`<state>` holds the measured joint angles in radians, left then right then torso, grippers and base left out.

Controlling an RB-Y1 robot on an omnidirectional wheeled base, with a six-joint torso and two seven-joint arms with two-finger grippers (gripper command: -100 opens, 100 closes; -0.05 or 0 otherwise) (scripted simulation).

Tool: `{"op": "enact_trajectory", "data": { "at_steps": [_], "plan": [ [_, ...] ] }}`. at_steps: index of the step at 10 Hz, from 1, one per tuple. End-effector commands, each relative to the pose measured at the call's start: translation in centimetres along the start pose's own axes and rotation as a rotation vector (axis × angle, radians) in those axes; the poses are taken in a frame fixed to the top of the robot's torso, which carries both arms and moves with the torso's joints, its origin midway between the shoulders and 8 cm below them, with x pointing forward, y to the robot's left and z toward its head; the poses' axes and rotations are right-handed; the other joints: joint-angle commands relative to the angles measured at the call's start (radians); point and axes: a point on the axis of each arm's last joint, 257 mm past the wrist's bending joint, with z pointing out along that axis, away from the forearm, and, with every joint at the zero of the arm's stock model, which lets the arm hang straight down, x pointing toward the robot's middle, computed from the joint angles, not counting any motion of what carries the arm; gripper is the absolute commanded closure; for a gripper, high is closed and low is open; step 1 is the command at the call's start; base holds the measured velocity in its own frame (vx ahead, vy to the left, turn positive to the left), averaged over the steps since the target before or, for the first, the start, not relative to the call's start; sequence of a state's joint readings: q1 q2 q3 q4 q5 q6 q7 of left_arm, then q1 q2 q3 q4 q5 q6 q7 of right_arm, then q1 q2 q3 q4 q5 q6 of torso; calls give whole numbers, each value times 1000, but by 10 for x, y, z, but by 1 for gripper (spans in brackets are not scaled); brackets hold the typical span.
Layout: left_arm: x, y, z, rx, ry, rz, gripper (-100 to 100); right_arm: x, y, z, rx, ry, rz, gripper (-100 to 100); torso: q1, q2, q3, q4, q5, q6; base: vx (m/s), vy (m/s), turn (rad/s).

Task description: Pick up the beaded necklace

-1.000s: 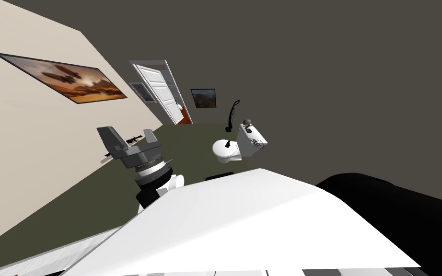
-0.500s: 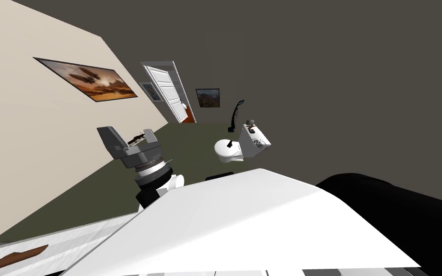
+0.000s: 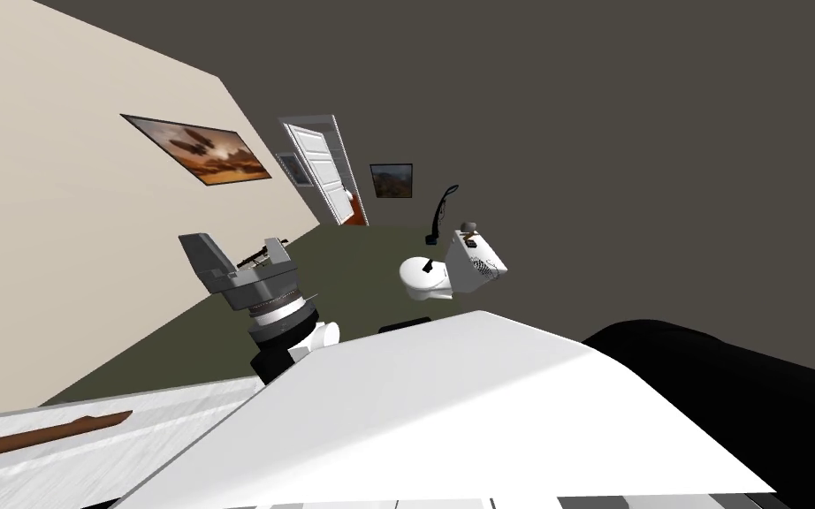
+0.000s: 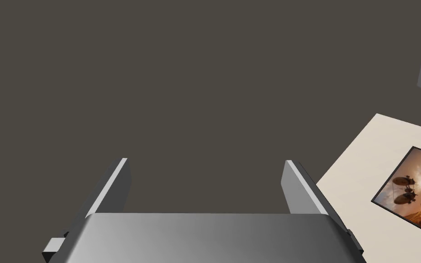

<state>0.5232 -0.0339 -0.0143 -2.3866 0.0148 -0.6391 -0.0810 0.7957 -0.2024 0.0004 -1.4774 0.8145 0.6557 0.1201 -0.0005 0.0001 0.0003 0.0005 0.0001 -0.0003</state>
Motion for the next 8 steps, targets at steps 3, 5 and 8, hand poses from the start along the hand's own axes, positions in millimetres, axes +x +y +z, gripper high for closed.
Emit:
{"op": "enact_trajectory", "data": {
  "at_steps": [3, 5, 8],
  "plan": [
    [0, 0, 0, 0, 0, 0, 0, 11, -51, 7, 151, -3, -110, -100, 0, 0, 0, 0, 0, 1, -2, 6, 98],
    [0, 0, 0, 0, 0, 0, 0, 14, -78, 8, 227, -9, -181, -100, 0, -1, -1, 0, 0, 1, 7, 8, 157],
    [0, 0, 0, 0, 0, 0, 0, 14, -111, 6, 331, -19, -260, -100, 0, -1, -1, 0, 0, 1, 9, 5, 93]
  ]
}}
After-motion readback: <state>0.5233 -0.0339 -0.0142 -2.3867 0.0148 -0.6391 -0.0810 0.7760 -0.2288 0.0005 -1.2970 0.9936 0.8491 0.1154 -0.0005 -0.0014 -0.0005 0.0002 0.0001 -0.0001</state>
